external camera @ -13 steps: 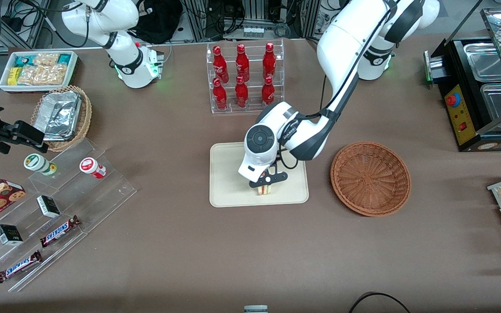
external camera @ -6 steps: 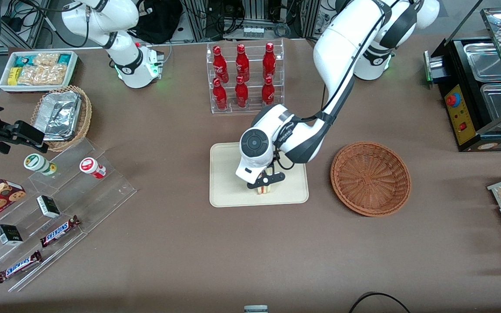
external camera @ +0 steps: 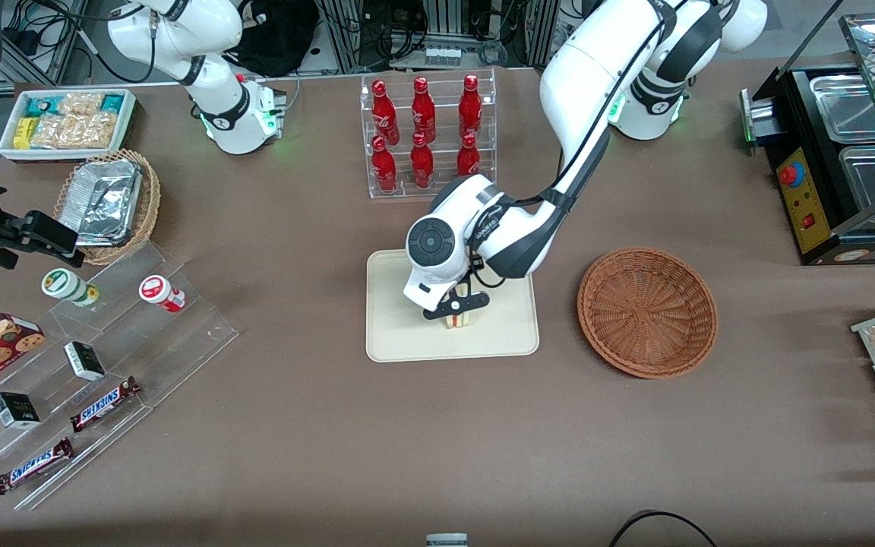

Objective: Place sandwich from basket to tray
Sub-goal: 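Lower the sandwich onto the tray and open the left gripper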

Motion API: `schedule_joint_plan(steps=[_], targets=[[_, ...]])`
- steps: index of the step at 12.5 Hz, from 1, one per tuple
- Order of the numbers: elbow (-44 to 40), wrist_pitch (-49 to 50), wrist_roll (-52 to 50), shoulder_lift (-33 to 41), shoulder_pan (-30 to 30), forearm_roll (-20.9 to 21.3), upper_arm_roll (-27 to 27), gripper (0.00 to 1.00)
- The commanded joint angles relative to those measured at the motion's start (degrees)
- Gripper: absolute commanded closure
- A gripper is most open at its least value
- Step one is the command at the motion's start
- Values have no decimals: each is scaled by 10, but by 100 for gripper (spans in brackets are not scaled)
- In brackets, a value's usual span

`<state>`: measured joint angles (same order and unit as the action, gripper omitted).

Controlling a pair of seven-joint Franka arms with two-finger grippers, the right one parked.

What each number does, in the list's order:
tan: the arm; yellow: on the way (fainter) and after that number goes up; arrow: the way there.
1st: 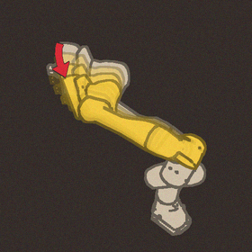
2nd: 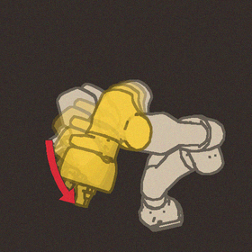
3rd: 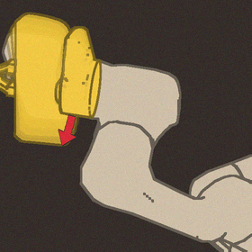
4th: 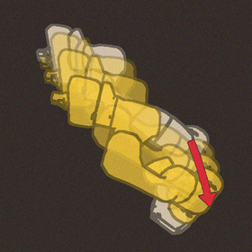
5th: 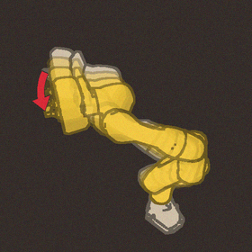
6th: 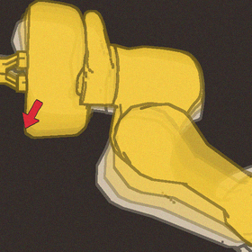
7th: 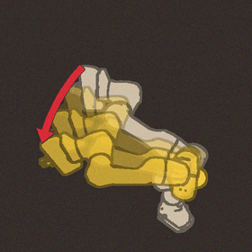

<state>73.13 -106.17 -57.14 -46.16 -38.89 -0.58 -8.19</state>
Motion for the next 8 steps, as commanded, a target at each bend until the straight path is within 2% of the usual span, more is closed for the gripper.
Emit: schedule_joint_plan(steps=[1,3,6,8], targets=[[-18,8,-9,-6,-5,-5,6,1],[-22,9,-12,-1,-4,-4,7,0],[-29,26,-8,48,5,0,10,0],[-31,69,-4,82,41,-3,9,0]])
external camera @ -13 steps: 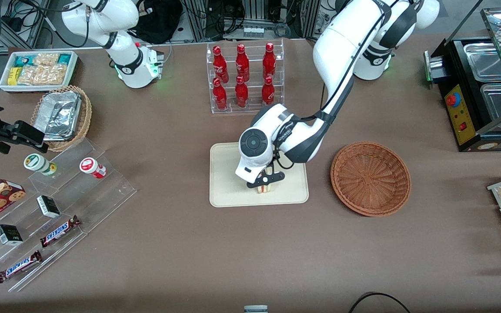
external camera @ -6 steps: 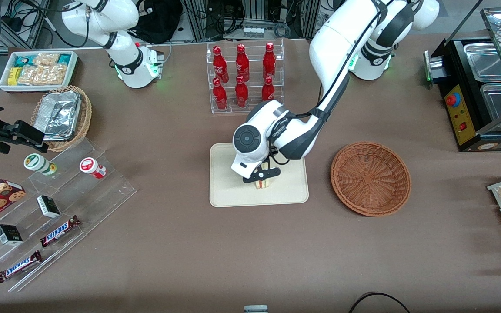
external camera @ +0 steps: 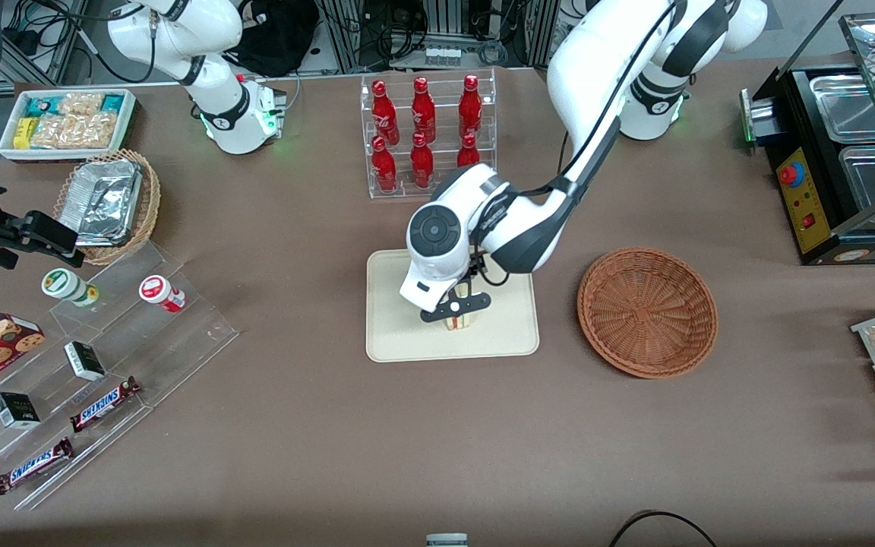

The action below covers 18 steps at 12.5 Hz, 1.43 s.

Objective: Place sandwich from basket to tray

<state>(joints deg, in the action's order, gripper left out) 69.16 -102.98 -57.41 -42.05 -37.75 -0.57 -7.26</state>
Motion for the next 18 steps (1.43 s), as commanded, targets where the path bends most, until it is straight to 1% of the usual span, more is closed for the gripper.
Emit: schedule_joint_plan(steps=[1,4,7,9,12,15,18], targets=[[11,53,1,59,35,-2,0,0],[12,97,97,91,61,3,2,0],[25,126,107,116,105,3,11,0],[67,127,140,154,143,4,11,0],[111,129,265,187,215,6,12,0],[184,128,389,253,288,6,12,0],[242,128,471,316,334,15,11,0]])
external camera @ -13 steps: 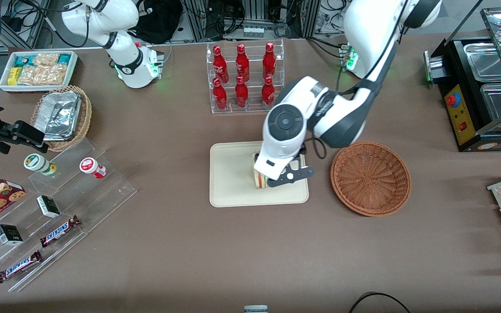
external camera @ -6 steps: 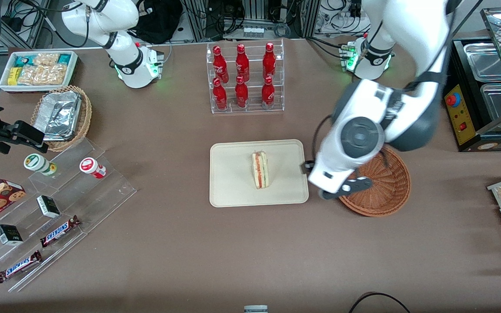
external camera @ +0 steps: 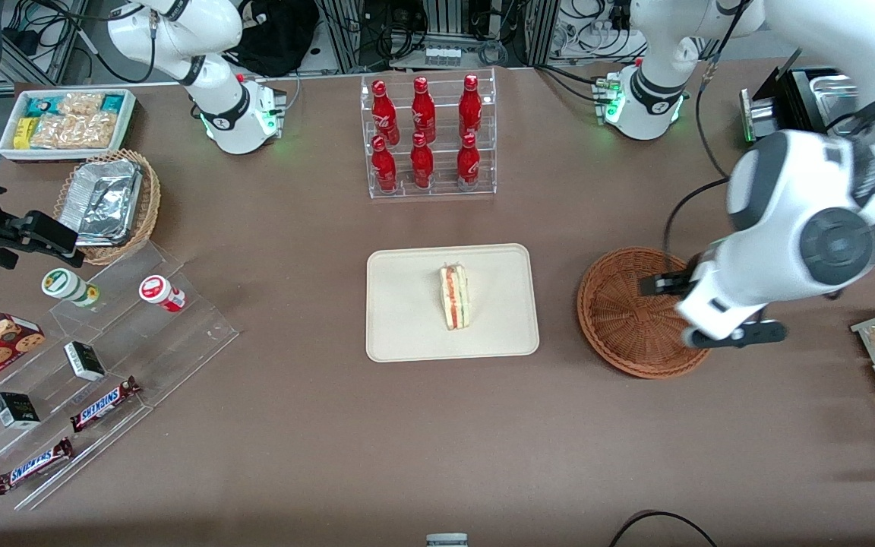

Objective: Place sandwich from basket to tray

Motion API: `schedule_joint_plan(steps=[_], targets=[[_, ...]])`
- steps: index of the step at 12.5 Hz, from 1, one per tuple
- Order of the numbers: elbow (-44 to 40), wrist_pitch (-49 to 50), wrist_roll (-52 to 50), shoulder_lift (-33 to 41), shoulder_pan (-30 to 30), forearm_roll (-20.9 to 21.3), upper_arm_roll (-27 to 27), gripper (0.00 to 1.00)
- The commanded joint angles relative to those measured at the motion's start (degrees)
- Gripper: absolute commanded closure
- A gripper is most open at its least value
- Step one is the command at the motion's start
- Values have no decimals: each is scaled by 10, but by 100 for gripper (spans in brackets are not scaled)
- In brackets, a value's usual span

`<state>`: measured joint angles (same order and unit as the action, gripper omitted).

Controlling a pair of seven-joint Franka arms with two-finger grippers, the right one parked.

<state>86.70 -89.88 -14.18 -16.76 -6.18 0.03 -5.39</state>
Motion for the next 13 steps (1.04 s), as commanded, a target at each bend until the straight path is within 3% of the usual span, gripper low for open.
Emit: schedule_joint_plan(steps=[1,5,7,13], targets=[[87,-3,57,82,21,13,-7,0],[171,4,98,178,99,16,-37,0],[160,35,150,200,109,16,-36,0],[79,104,152,217,110,30,-33,0]])
